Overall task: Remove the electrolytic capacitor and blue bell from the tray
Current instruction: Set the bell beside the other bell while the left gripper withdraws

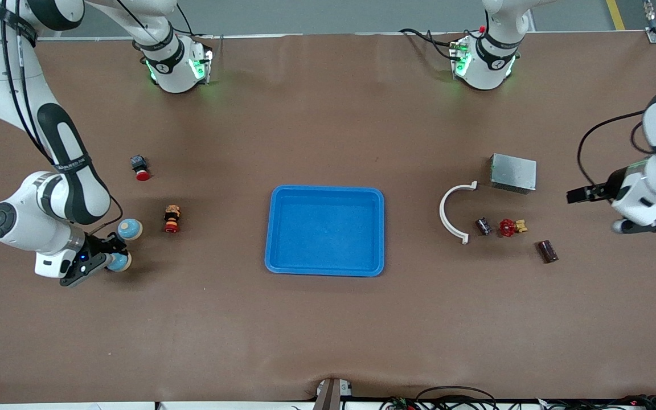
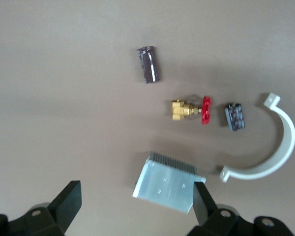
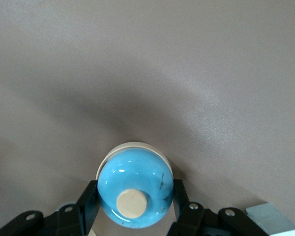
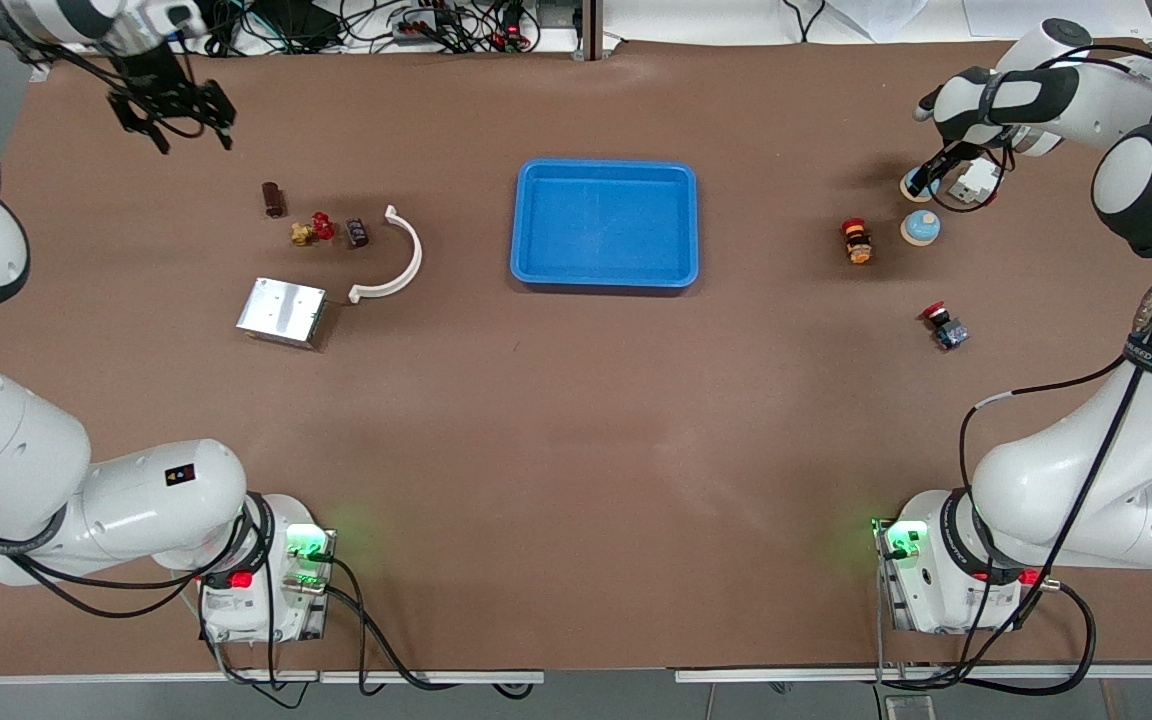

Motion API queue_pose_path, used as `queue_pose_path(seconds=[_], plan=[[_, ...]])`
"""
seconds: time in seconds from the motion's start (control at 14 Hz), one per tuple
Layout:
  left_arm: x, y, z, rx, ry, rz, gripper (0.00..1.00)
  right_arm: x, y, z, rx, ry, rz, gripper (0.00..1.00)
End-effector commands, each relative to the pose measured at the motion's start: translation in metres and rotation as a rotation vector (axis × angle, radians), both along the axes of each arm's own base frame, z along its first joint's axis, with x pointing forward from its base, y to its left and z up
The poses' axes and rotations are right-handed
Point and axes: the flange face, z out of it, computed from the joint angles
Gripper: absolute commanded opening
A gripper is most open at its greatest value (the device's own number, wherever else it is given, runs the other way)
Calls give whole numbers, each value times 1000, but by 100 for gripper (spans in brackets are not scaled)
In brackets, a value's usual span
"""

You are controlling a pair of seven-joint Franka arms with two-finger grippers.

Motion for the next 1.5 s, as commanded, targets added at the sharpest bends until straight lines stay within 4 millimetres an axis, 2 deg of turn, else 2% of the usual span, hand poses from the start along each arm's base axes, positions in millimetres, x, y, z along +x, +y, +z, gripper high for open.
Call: queue_pose_path(seconds=[0.0, 0.07, 0.29, 0.43, 0.64, 0.93, 1.07, 1.14, 1.29, 1.43], plan=[[0, 10, 54, -29, -5, -6, 100, 0, -3, -6, 23, -12, 1, 79], [2, 11, 72, -40, -17, 2, 100, 0, -4, -8, 26, -20, -8, 100], [4, 13, 130, -41, -57, 12, 100, -1, -4, -9, 28, -19, -10, 100], [4, 6, 153, -42, -83, 6, 100, -1, -3, -10, 28, -19, -10, 100], [7, -24, 166, -25, -107, -34, 100, -1, -4, -10, 28, -19, -12, 100], [5, -39, 174, 3, -118, -49, 100, -1, -3, -10, 29, -17, -10, 100], [4, -40, 177, 6, -123, -48, 100, -1, -2, -8, 31, -12, -18, 100], [3, -43, 185, -1, -140, -51, 100, 0, -1, -6, 31, -12, -21, 100], [2, -60, 195, -9, -164, -78, 100, 1, 6, 0, 35, -1, -34, 100], [1, -76, 207, -8, -195, -97, 100, 7, 8, 25, 43, 9, -61, 100]])
